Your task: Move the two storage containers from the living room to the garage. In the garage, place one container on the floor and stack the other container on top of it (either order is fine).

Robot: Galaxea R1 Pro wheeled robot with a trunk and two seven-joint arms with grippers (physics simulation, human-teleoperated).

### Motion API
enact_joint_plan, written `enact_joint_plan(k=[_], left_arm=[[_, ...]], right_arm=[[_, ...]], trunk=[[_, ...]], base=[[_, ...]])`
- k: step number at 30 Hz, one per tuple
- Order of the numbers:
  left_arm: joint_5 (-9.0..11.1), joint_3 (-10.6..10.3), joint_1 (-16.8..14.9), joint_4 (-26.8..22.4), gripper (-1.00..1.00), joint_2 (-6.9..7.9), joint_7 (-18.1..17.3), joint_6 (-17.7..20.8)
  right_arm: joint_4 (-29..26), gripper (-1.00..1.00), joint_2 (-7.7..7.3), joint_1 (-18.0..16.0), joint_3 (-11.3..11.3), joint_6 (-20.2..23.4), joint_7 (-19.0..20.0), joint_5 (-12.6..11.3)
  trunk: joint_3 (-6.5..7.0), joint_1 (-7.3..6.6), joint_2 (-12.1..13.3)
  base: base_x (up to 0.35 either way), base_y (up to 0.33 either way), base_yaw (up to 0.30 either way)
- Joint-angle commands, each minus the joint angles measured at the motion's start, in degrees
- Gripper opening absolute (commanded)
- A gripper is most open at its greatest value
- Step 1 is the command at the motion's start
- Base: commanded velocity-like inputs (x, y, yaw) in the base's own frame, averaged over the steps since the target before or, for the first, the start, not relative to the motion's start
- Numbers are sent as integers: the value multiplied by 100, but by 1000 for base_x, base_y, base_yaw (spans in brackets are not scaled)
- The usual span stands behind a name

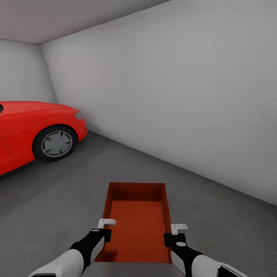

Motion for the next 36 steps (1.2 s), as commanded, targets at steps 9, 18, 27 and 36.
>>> enact_joint_plan(k=[9, 18, 27, 36], left_arm=[[78, -178, 4, 35, -100, -11, -50, 28], [78, -178, 4, 34, -100, -11, -50, 28], [78, -178, 4, 35, -100, -11, -55, 28], [78, -178, 4, 35, -100, -11, -57, 28]], right_arm=[[4, -100, 6, -8, 15, -31, -153, -58], [4, -100, 6, -8, 15, -32, -153, -58], [4, -100, 6, -8, 15, -29, -153, -58], [4, -100, 6, -8, 15, -29, -153, -58]], trunk=[[-9, 5, -8], [-9, 5, -8], [-9, 5, -8], [-9, 5, -8]], base=[[322, 0, -262], [322, 0, -262], [322, 0, -262], [322, 0, -262]])
